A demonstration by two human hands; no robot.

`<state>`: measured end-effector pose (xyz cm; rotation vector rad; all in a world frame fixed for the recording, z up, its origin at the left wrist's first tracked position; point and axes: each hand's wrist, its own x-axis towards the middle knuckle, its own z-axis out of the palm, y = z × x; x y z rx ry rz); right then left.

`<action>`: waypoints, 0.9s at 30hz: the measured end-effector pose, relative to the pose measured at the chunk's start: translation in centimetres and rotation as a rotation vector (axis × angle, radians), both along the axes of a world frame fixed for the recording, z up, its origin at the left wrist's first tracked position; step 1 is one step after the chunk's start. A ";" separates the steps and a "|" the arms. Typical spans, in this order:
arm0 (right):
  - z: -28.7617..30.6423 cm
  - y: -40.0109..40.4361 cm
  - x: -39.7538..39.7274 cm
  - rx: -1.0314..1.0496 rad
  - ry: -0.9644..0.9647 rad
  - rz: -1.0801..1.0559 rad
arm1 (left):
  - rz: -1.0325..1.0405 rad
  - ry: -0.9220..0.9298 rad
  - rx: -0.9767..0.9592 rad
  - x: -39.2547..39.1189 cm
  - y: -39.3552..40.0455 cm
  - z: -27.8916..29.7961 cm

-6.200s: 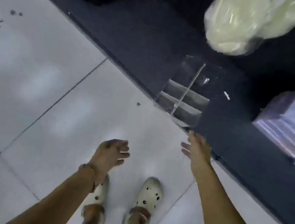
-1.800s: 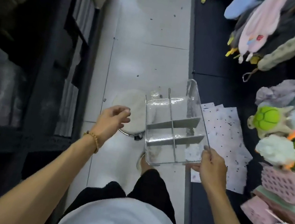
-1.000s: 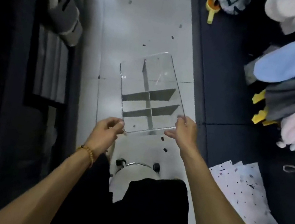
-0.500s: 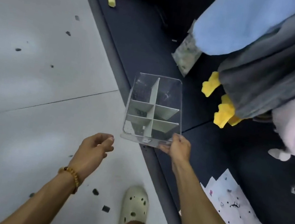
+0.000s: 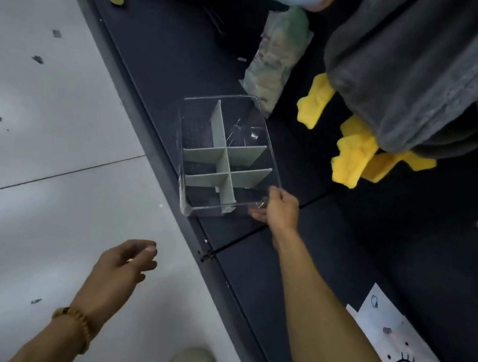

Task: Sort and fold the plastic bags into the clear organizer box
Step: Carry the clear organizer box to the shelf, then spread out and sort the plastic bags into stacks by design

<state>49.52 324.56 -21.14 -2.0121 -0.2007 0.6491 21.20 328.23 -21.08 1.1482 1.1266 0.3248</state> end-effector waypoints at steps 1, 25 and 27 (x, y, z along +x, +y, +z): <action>0.4 -0.3 -0.3 -0.003 -0.013 -0.016 | -0.011 0.001 0.004 -0.1 -0.6 0.2; -2.6 -50.1 -1.7 -0.753 -0.372 -0.264 | -0.805 -0.021 0.158 16.0 -29.3 -0.8; -3.8 -50.4 -0.1 -0.839 -0.361 -0.173 | -0.838 -0.023 0.162 17.3 -29.5 -1.8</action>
